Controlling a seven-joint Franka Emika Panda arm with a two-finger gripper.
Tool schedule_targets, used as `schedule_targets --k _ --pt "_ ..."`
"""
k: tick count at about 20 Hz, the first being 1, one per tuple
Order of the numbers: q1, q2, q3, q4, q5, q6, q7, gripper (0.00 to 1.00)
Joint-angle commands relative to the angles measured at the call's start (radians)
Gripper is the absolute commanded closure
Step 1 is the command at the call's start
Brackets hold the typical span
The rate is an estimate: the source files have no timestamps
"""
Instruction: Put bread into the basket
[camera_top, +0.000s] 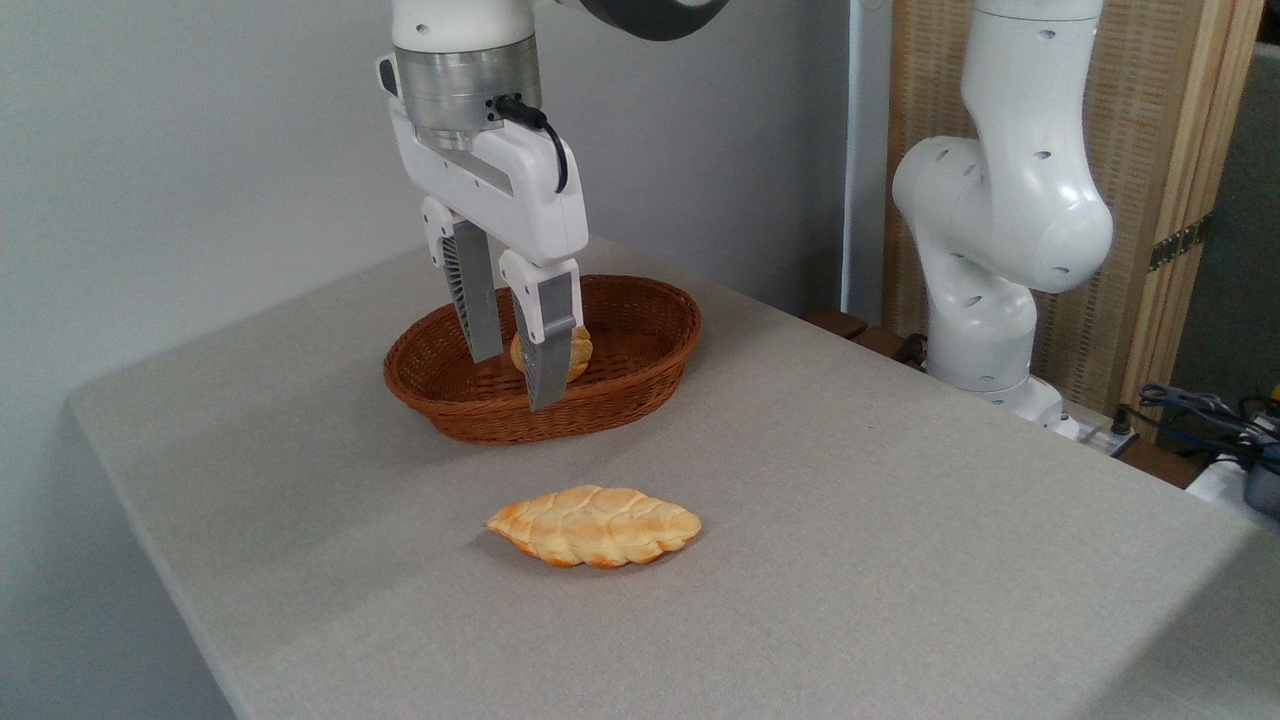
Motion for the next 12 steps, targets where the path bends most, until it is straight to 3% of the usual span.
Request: schedule_targets --k 1,4,12 --pt "-0.026 -0.025 0.010 -0.031 -0.002 -0.026 0.043 0.00" --pt "-0.024 -0.024 0.019 -0.088 0.007 0.012 0.104 0.00" --pt "-0.020 -0.016 0.065 -0.185 0.007 0.060 0.420 0.00"
